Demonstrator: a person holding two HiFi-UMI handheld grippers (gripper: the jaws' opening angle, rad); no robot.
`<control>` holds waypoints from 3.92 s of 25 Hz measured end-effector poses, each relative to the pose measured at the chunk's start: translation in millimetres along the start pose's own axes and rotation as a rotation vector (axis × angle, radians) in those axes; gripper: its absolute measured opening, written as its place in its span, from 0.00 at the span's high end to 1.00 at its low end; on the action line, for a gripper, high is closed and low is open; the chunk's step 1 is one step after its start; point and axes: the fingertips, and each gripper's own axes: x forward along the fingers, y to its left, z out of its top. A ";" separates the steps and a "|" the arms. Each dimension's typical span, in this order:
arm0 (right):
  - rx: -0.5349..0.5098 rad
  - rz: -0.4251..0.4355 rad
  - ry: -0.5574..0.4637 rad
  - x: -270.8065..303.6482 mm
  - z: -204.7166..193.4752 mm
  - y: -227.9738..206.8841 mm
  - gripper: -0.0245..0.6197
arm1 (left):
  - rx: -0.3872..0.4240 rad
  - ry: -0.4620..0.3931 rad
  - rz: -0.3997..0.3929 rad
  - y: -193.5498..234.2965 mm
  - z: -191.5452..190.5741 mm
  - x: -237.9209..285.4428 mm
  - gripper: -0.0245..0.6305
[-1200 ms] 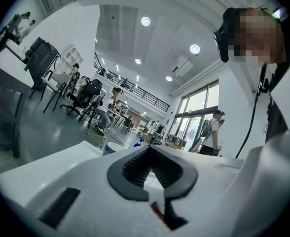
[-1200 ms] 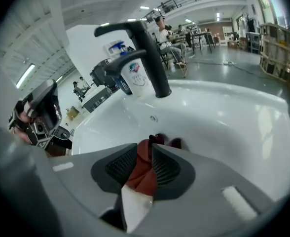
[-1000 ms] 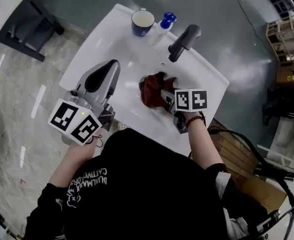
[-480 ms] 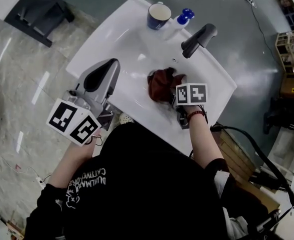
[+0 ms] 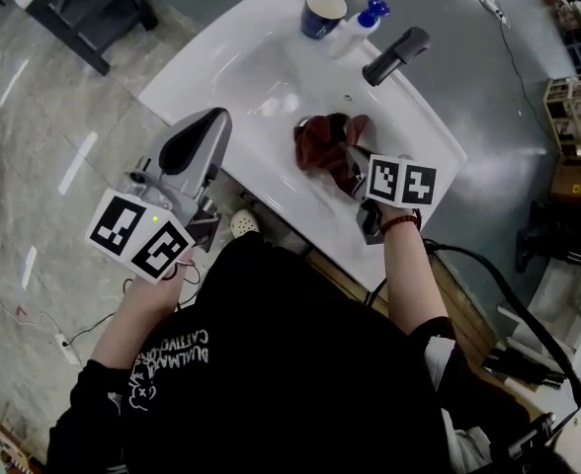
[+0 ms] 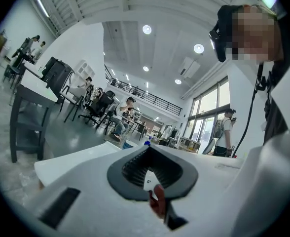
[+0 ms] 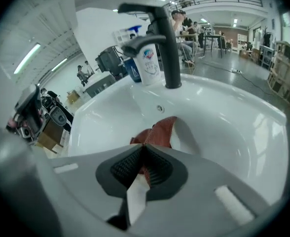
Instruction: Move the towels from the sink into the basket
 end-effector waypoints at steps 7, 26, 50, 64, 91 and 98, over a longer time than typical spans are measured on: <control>-0.084 0.127 -0.256 -77.8 14.6 56.6 0.93 | 0.001 -0.057 0.028 -44.0 -6.5 -66.9 0.96; -0.312 0.591 -0.608 -298.1 -54.8 281.3 0.94 | 0.120 -0.163 0.068 -166.4 5.3 -256.1 0.96; -0.419 0.628 -0.535 -180.2 -32.9 524.3 0.94 | 0.093 -0.054 0.088 13.2 82.5 -399.2 0.96; -0.442 0.619 -0.501 -133.9 -22.8 583.8 0.94 | 0.059 -0.060 0.145 83.5 101.5 -433.3 0.96; -0.619 0.706 0.140 196.1 -57.1 572.4 0.94 | -0.154 0.177 0.326 268.0 -76.4 -365.0 0.96; -0.765 0.625 0.271 308.2 -126.7 540.6 0.93 | -0.328 0.253 0.393 289.0 -173.3 -375.4 0.96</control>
